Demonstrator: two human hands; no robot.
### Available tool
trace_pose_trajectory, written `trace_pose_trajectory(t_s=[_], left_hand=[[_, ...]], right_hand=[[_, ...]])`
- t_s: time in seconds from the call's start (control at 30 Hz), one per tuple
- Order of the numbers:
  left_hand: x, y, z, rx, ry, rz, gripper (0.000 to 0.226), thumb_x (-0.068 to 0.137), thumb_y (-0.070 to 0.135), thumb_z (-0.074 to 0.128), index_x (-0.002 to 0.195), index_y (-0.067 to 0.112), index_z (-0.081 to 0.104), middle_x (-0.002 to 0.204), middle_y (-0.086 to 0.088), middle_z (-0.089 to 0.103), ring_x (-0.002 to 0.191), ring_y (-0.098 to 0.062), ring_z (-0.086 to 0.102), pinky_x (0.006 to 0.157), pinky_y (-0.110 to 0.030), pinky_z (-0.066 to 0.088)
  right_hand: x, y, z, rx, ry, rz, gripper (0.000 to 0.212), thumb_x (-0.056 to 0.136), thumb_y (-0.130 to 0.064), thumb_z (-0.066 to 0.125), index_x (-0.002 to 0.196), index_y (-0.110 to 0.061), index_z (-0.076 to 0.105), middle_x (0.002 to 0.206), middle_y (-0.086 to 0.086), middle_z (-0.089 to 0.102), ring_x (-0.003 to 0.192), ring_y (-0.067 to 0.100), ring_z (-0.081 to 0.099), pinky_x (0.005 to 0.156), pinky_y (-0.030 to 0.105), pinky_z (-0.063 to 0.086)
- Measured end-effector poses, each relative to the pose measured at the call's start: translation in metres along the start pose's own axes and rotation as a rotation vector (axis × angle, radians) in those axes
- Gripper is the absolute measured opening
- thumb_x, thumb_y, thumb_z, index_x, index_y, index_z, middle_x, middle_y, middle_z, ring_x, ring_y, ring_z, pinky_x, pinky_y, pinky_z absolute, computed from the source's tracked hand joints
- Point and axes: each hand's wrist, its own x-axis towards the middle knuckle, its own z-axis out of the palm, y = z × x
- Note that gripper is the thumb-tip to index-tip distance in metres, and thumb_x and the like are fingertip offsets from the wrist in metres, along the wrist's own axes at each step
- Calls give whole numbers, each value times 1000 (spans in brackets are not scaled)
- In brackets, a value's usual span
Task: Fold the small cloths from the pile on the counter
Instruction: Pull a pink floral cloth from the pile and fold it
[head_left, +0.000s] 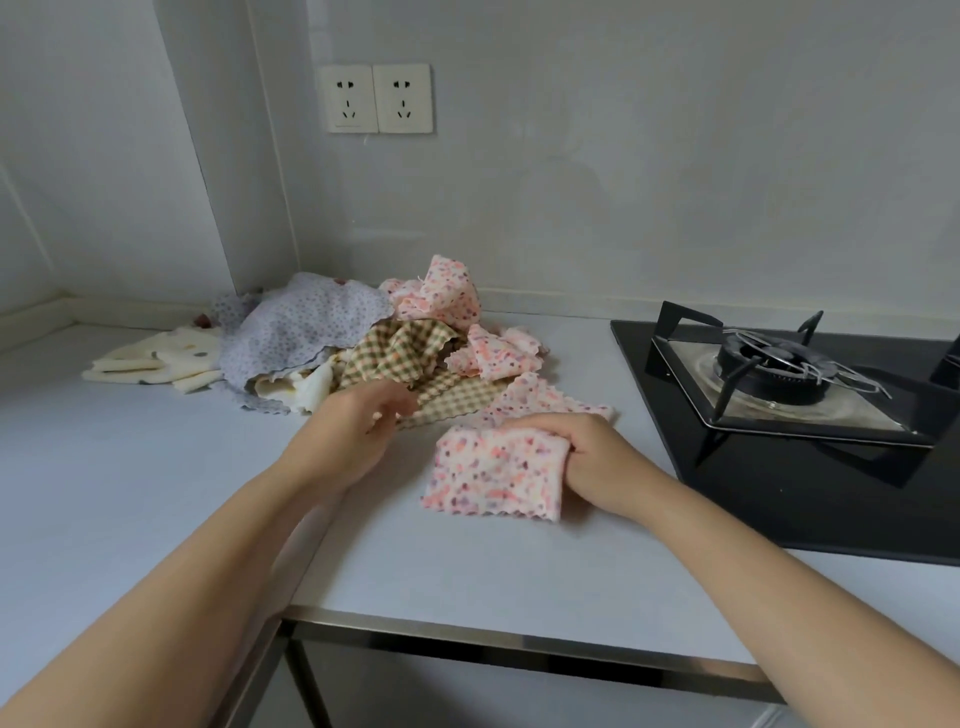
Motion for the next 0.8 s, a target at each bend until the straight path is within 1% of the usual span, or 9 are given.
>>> trace_pose_trajectory(t_s=[0.07,0.13,0.2,0.27,0.33,0.47,0.57,0.67,0.8], left_hand=[[-3,-9,1,118,-12,36,39,80,3,67,115,17,62,118,1,63,112,-21,58,91,-27,42],[-3,-6,7,149,-13,94,57,77,18,76,129,17,54,130,0,57,119,-19,54,96,-28,41],[-2,6,15,126,0,181,69,76,30,80,136,20,47,137,3,53,124,-13,50,100,-27,41],[0,16,21,36,-11,262,69,77,26,79,138,21,47,138,11,51,125,-1,46,101,-16,37],[1,23,23,-26,-38,292,52,79,16,75,129,21,59,127,17,56,116,6,49,94,-8,38],[-2,27,20,-121,-153,158,17,87,20,58,92,16,74,92,16,71,86,-1,64,77,-21,48],[-3,35,14,-201,-219,33,51,85,49,42,65,4,56,59,-2,53,56,-8,41,57,-27,35],[-3,41,14,-314,-206,-75,47,83,45,45,60,4,47,56,-4,43,55,-10,34,54,-28,31],[1,50,22,-352,-228,-154,18,85,25,55,88,14,69,84,-6,72,73,-15,63,72,-31,49]], right_hand=[[2,-2,-3,97,32,-18,52,92,8,49,110,-36,69,110,-28,66,113,-12,55,97,8,39],[2,-2,-4,179,53,-25,57,93,11,46,104,-41,67,106,-33,67,113,-11,56,97,9,40],[4,-1,-5,254,54,-28,50,91,5,46,106,-37,69,112,-26,68,117,-4,57,102,18,43],[5,1,-4,299,36,-33,40,85,-8,47,109,-26,72,118,-12,69,120,6,58,105,27,44],[6,2,-4,332,35,-45,36,81,-11,48,105,-19,74,114,-4,71,116,12,62,101,31,48],[5,3,-9,508,9,-22,32,76,-11,51,100,-5,71,97,-1,75,97,11,69,79,21,53],[5,1,-12,526,64,10,31,69,-29,61,88,-6,69,82,-5,74,82,8,68,71,21,50],[5,-2,-16,447,195,114,19,88,-30,55,84,-20,70,77,-13,74,76,-2,68,75,24,47],[8,6,-14,307,222,340,26,99,-26,49,88,-21,72,91,-5,75,93,13,69,93,35,52]])
